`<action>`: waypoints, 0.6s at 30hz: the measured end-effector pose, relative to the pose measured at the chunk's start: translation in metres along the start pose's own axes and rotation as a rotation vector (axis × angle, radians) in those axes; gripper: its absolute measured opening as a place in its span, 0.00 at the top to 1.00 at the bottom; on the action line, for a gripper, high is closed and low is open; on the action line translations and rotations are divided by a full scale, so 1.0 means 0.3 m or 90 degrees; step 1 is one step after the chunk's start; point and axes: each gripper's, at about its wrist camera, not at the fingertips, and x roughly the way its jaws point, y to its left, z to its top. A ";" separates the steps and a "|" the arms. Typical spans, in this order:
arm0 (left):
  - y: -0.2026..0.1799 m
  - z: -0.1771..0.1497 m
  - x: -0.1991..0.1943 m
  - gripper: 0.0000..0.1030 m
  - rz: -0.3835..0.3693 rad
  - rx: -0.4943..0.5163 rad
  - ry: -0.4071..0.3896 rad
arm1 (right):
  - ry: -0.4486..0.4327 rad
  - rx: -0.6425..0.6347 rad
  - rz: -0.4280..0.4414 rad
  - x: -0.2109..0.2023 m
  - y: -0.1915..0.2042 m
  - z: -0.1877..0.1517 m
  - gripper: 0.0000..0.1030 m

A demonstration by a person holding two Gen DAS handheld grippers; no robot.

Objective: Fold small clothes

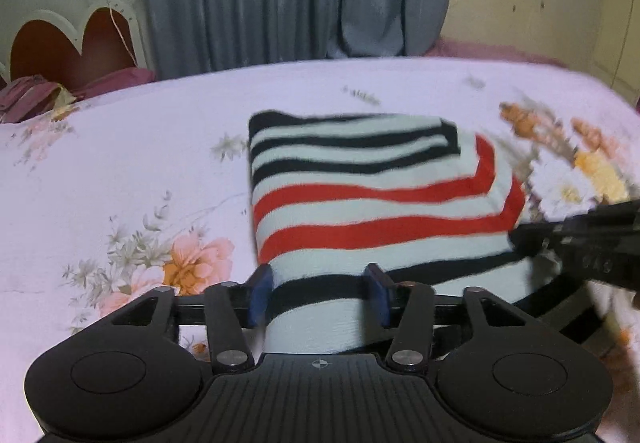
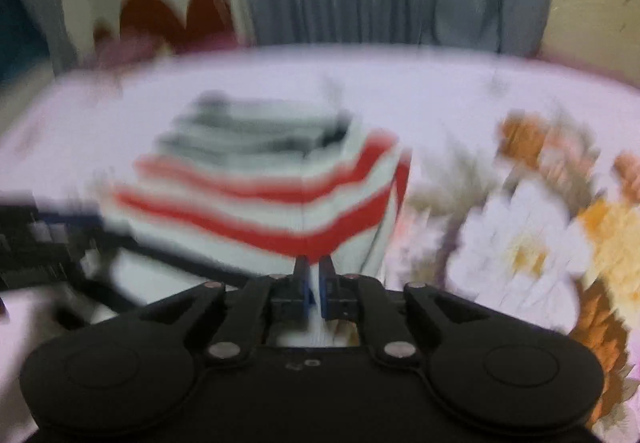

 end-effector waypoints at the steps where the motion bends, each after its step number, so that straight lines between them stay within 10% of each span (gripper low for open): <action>1: -0.005 0.002 0.003 0.50 0.002 0.004 0.001 | -0.002 -0.005 -0.003 0.000 0.004 0.002 0.95; 16: -0.017 0.020 -0.008 0.48 0.021 0.005 0.012 | 0.007 -0.032 0.010 -0.004 0.003 0.010 0.95; 18: -0.002 0.025 -0.052 0.37 0.026 -0.008 -0.021 | -0.013 -0.008 0.023 -0.048 -0.012 0.019 0.78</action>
